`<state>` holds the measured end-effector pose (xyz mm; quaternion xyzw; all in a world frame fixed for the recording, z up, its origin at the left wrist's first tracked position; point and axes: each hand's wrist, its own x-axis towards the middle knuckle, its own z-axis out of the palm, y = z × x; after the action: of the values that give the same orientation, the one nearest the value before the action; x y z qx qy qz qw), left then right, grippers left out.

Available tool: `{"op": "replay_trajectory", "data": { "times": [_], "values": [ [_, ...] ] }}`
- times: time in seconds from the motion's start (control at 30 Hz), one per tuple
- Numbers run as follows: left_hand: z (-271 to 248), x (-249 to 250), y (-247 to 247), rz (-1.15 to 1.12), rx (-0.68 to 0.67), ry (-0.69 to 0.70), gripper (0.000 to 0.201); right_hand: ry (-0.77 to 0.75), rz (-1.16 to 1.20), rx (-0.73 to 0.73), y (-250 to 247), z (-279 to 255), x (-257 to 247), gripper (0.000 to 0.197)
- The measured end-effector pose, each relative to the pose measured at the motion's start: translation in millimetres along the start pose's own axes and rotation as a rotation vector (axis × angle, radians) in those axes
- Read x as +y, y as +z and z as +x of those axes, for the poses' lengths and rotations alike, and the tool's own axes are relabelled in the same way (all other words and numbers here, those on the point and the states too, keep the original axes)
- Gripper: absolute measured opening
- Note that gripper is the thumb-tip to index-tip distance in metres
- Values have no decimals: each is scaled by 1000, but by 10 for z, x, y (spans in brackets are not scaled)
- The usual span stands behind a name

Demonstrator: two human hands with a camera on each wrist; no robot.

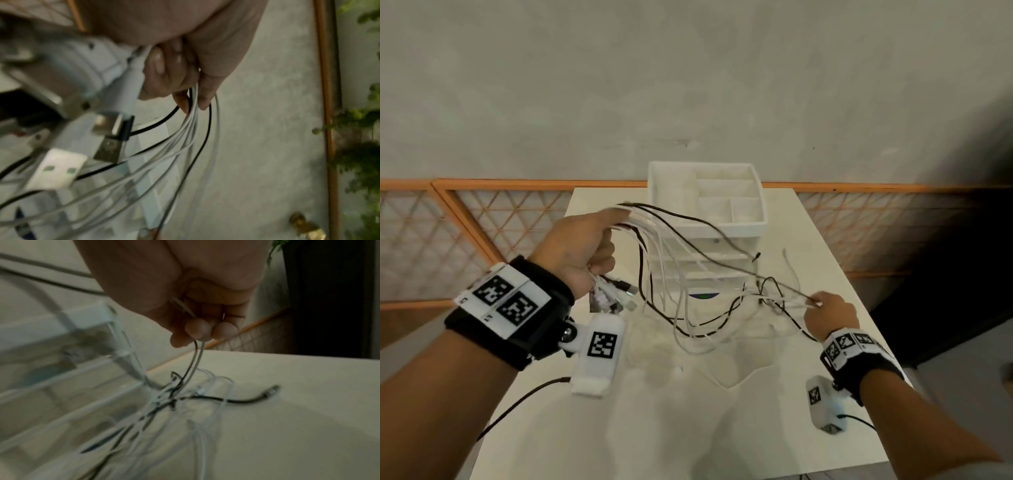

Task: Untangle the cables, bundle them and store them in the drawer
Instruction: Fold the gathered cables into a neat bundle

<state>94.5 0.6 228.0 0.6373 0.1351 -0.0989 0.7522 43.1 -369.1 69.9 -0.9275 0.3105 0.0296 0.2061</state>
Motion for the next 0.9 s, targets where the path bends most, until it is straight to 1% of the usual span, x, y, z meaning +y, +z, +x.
{"op": "replay_trajectory", "data": {
  "times": [0.03,0.1,0.17,0.2,0.27,0.3,0.33,0.37,0.4,0.47,0.5,0.53,0.57,0.6,0.63,0.67,0.73,0.8,0.83,0.9],
  "values": [
    [-7,41,-8,-48,-7,-13,31,51,2,-9,35,-12,65,28],
    [-24,107,-22,-92,5,-21,35,102,-5,12,55,-25,151,28],
    [-48,133,-9,-107,8,-33,35,67,71,68,-22,-15,117,24],
    [-59,129,7,-104,1,-44,35,25,159,129,-90,-15,53,20],
    [-66,89,46,-66,-20,-71,34,-69,455,216,-263,-58,-167,12],
    [-70,61,68,-36,-28,-82,32,-128,640,259,-369,-124,-312,13],
    [-67,28,88,-8,-29,-88,31,-195,760,315,-492,-186,-453,18],
    [-61,-4,104,11,-20,-90,30,-270,813,367,-628,-268,-605,24],
    [-50,-38,115,24,-5,-88,31,-352,804,428,-762,-359,-749,29],
    [-31,-94,133,35,23,-81,32,-544,725,599,-974,-476,-961,30],
    [-25,-115,134,39,38,-79,31,-632,669,667,-980,-457,-991,28],
    [-14,-130,130,41,53,-77,29,-694,603,690,-961,-418,-999,27],
    [-5,-143,121,39,69,-74,26,-708,561,645,-902,-378,-983,26],
    [7,-156,104,38,81,-67,20,-690,567,566,-813,-362,-951,27],
    [21,-166,88,40,88,-57,18,-682,582,530,-744,-357,-918,28],
    [47,-184,62,51,93,-47,20,-677,599,551,-721,-368,-897,29],
    [95,-234,11,96,124,-34,22,-710,622,687,-817,-433,-933,27],
    [131,-311,-25,153,170,-35,20,-818,639,792,-999,-480,-1012,29],
    [144,-355,-35,167,191,-42,20,-882,641,815,-1087,-496,-1050,31],
    [167,-452,-55,188,229,-53,25,-968,639,814,-1194,-517,-1090,33]
  ]
}}
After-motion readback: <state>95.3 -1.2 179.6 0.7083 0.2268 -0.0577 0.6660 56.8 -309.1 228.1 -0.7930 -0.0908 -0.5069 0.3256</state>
